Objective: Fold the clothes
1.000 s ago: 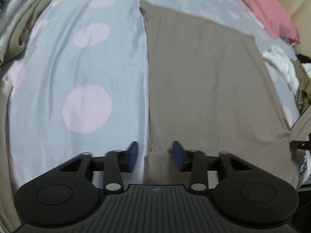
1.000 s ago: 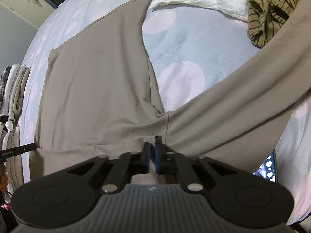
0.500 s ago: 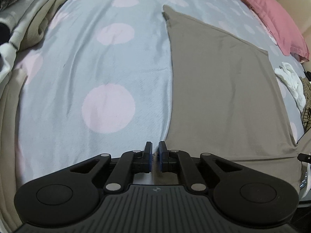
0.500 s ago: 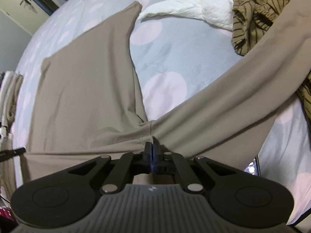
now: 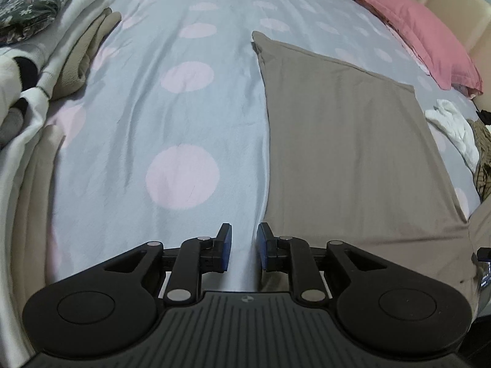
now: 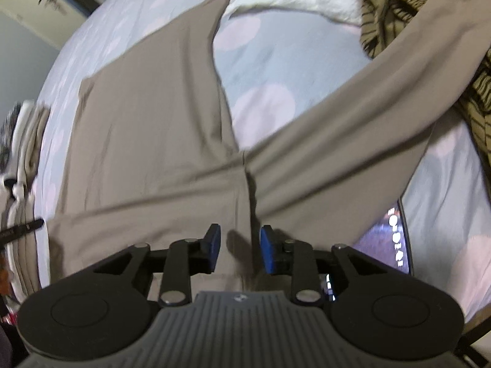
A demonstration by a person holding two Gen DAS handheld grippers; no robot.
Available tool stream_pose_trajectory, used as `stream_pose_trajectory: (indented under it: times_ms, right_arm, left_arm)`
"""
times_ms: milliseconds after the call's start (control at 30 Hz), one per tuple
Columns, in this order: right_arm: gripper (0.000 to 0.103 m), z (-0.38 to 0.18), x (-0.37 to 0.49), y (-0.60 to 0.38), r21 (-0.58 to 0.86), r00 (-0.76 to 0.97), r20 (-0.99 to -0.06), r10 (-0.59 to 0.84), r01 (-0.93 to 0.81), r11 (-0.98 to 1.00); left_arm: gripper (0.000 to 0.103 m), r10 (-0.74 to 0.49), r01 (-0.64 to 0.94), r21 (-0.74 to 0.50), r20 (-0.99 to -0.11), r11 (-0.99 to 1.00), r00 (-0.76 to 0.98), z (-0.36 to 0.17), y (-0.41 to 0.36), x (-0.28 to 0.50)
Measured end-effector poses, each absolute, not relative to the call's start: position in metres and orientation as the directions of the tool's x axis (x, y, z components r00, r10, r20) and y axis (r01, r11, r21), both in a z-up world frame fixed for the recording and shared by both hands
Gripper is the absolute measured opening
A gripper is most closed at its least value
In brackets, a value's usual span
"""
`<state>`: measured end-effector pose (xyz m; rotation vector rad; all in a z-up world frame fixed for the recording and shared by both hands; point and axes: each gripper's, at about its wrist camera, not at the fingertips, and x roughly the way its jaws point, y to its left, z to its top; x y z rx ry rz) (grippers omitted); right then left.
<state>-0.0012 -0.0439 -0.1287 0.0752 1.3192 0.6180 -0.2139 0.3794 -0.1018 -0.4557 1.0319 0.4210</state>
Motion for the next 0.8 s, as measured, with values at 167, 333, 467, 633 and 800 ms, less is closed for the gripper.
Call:
stream_pose_trajectory:
  times_ms: [167,333,467,633,800]
  right_arm:
    - [0.004,-0.131,-0.012,-0.043,0.386,0.072,-0.887,0.456,-0.427,0.818]
    - [0.003,-0.109,-0.008,-0.054,0.392,0.136,-0.865,0.483,-0.416,0.820]
    - [0.003,-0.118,-0.004,-0.060,0.351,0.142,-0.892,0.430,-0.384,0.854]
    - [0.005,-0.141,-0.004,-0.057,0.327,0.079,-0.919,0.385,-0.390,0.861]
    - [0.012,-0.135,0.000,-0.061,0.300,0.124,-0.923,0.365,-0.365,0.881]
  left_arm:
    - [0.023,0.100,-0.516,-0.156,-0.896,0.842,0.433,-0.096,0.371,-0.229]
    - [0.027,0.103,-0.500,-0.136,-0.901,0.855,0.422,-0.094,0.364,-0.237]
    - [0.029,0.083,-0.486,-0.133,-0.914,0.864,0.398,-0.098,0.362,-0.240]
    - [0.032,0.041,-0.448,-0.134,-0.932,0.884,0.360,-0.105,0.354,-0.238]
    - [0.033,0.048,-0.442,-0.074,-0.964,0.894,0.260,-0.122,0.348,-0.238]
